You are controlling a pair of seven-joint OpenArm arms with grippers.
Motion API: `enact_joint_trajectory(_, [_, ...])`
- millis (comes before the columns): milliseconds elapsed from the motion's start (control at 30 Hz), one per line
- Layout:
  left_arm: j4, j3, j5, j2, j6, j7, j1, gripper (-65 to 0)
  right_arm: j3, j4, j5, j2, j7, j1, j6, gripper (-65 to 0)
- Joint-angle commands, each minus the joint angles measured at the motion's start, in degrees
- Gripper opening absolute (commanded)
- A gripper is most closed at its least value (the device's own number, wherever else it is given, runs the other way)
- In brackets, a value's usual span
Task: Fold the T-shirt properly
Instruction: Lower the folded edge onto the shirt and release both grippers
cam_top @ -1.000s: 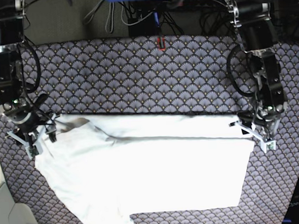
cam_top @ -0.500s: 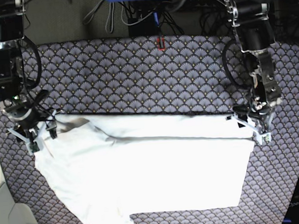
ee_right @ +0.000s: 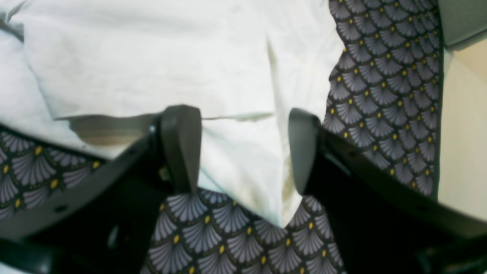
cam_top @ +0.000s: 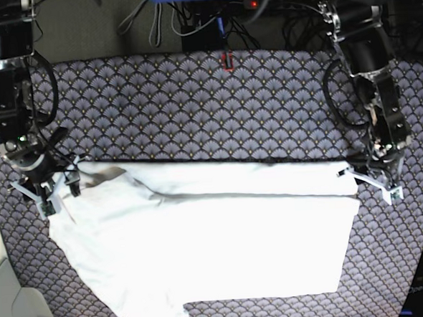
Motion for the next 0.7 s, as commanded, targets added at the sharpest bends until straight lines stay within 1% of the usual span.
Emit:
enact_joint_trajectory(0, [0.8,0.0,-0.3,-0.4,-0.3,-1.2,-1.1,-38.4,0.5,0.9,0.0,1.0,1.3,0.9,-0.2,-28.0])
enact_joint_trajectory(333, [0.3,0.0,-0.3,0.0,-0.3,-1.3,-1.4,-38.4,0.5,0.9,0.0,1.0,1.3,0.9,-0.2,-28.0])
enact_joint_trajectory(567, [-6.1,0.0,-0.6,0.1,-0.4,-1.4,-3.0,-38.4,0.5,0.9,0.0,1.1,1.3,0.9,-0.2,-28.0])
enact_joint_trajectory(667, [-6.3,0.0,-0.5,0.1,-0.4,-4.3,-2.9,-38.4,1.1,0.9,0.0,1.1,1.3,0.9,-0.2,-28.0])
